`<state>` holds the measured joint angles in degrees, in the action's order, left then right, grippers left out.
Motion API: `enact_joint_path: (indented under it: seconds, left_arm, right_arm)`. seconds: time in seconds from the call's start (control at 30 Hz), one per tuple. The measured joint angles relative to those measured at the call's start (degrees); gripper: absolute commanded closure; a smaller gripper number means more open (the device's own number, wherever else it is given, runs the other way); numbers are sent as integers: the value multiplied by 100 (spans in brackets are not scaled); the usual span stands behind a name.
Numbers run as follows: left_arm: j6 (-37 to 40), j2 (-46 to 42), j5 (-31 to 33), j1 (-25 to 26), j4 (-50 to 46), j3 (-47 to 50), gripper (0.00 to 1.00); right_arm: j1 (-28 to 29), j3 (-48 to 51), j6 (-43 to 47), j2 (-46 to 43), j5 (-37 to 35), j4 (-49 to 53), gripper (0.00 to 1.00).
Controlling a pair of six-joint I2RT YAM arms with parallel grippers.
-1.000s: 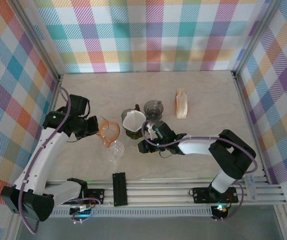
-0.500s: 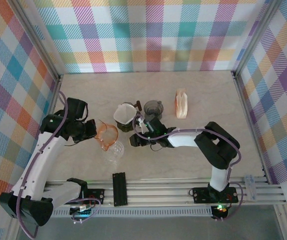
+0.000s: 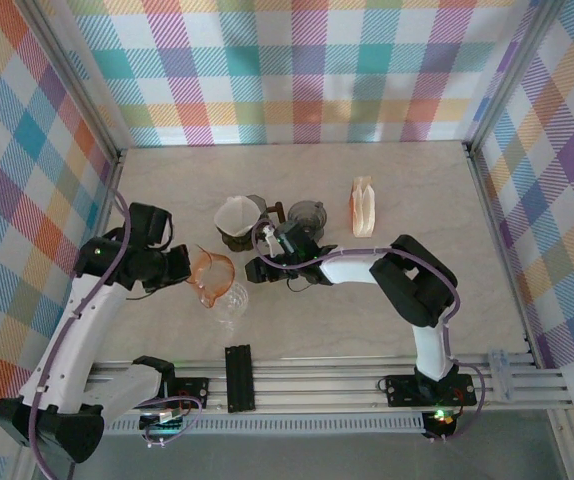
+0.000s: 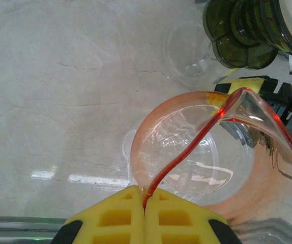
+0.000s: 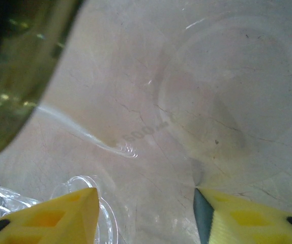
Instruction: Place the coffee filter in the dripper
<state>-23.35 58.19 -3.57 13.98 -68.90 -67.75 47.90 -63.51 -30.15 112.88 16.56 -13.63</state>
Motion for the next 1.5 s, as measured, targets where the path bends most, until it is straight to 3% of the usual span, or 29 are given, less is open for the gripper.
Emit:
enact_joint_path:
  seconds: [0.13, 0.3, 0.57, 0.73, 0.87, 1.1, 1.5]
  left_arm:
    - [-125, -61, 28, 203, 4, 63, 100]
    - [-365, -72, 245, 876, 24, 63, 100]
    - [-1032, 225, 931, 2669, 225, -4, 100]
    - [-1370, 1139, 1222, 3641, 741, -114, 100]
    - [-1473, 2079, 1259, 3963, 1261, -210, 100]
    - [-1434, 3281, 1384, 4041, 1663, -540, 100]
    - [-1283, 3897, 1674, 4190, 1716, -734, 100]
  right_arm:
    - [2, 409, -74, -317, -63, -31, 37]
    - [17, 1373, -186, -1368, -269, 52, 33]
    - [26, 2892, -273, -4061, -1467, 973, 29]
    - [26, 3405, -367, -5615, -2306, 1961, 26]
    - [26, 3534, -404, -6502, -2704, 2691, 25]
    - [26, 3663, -520, -6929, -2983, 3311, 22]
    - [26, 3836, -695, -6970, -3069, 3517, 21]
